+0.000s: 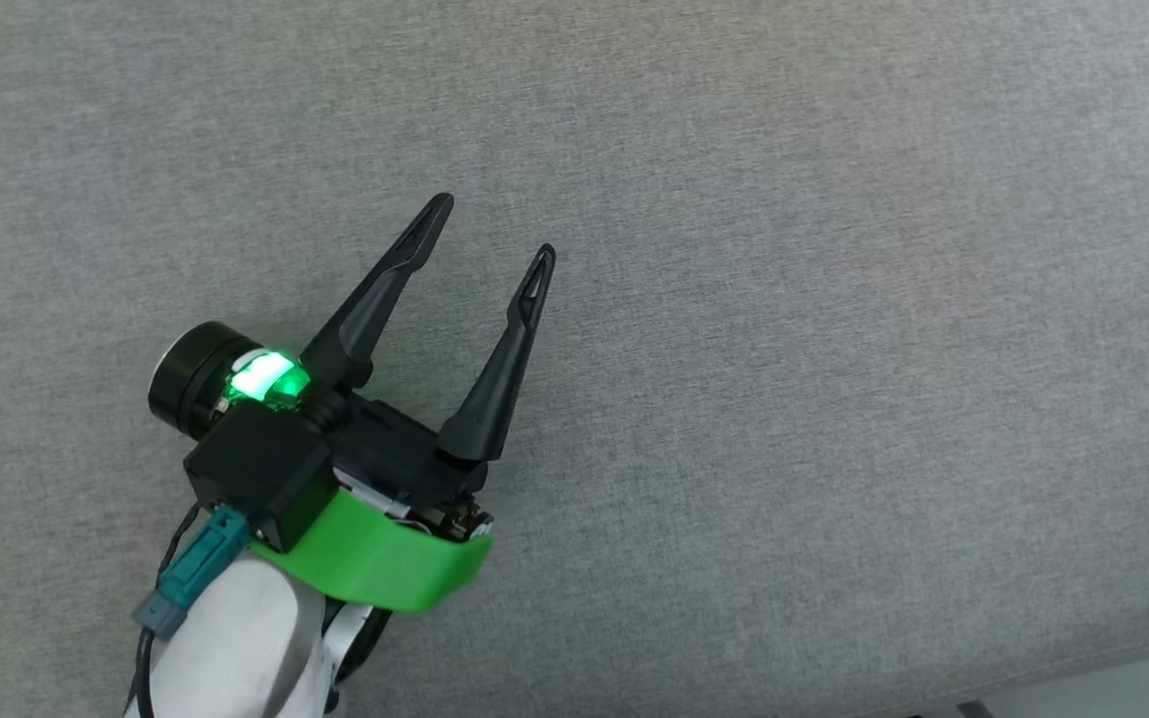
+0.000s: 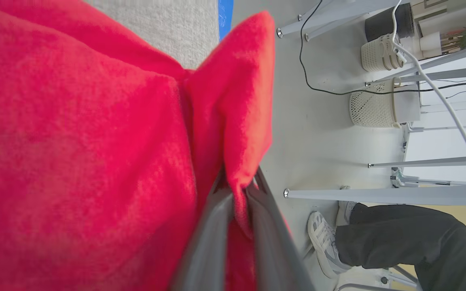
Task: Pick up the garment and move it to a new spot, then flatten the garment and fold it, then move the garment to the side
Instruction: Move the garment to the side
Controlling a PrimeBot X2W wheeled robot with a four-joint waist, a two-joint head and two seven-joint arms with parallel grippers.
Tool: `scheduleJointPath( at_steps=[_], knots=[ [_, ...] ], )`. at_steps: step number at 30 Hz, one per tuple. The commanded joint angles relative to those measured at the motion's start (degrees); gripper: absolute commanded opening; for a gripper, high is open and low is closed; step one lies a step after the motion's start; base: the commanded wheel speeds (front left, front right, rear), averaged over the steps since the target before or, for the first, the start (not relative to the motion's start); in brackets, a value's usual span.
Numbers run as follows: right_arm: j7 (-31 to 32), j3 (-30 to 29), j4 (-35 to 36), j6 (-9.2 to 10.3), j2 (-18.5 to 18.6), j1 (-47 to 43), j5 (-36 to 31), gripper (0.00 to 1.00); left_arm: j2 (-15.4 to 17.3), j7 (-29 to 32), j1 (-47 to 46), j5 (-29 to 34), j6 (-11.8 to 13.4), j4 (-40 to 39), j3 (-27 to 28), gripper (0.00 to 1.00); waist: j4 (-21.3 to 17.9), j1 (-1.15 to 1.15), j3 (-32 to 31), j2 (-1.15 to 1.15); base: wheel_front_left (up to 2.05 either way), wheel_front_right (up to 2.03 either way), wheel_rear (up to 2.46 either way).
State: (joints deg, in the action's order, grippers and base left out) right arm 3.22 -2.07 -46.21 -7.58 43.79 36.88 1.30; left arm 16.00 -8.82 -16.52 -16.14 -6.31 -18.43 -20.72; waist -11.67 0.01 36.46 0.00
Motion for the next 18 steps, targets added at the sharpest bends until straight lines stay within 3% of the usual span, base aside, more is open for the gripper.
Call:
scheduleJointPath(
  at_steps=[1,2,10,18],
  knots=[
    [-0.9,-0.36,-0.53,0.09,-0.17,1.45,-0.87,0.46,-0.04,-0.65,-0.57,-0.08,0.25,0.51,0.02,1.0,0.68,-0.01,-0.65,0.0,0.0,0.0,0.0],
    [-1.5,-0.53,-0.99,0.09,-0.16,1.72,-1.46,1.0,-0.14,-0.94,-0.53,-0.23,0.27,0.97,-0.02,1.0,0.84,-0.01,-1.18,0.0,0.0,0.0,0.0],
    [-6.03,-0.93,-0.76,0.09,-0.43,2.71,-1.47,1.0,-1.87,-4.06,1.02,-2.49,0.46,6.63,0.27,1.0,2.56,-0.01,-8.33,0.0,0.0,0.0,0.0],
    [-8.1,0.24,13.38,0.09,-5.1,-0.05,6.0,1.0,-3.68,-5.88,5.25,-4.99,1.29,13.3,3.3,1.0,4.92,-0.01,-18.35,0.0,0.0,0.0,0.0]
  ],
)
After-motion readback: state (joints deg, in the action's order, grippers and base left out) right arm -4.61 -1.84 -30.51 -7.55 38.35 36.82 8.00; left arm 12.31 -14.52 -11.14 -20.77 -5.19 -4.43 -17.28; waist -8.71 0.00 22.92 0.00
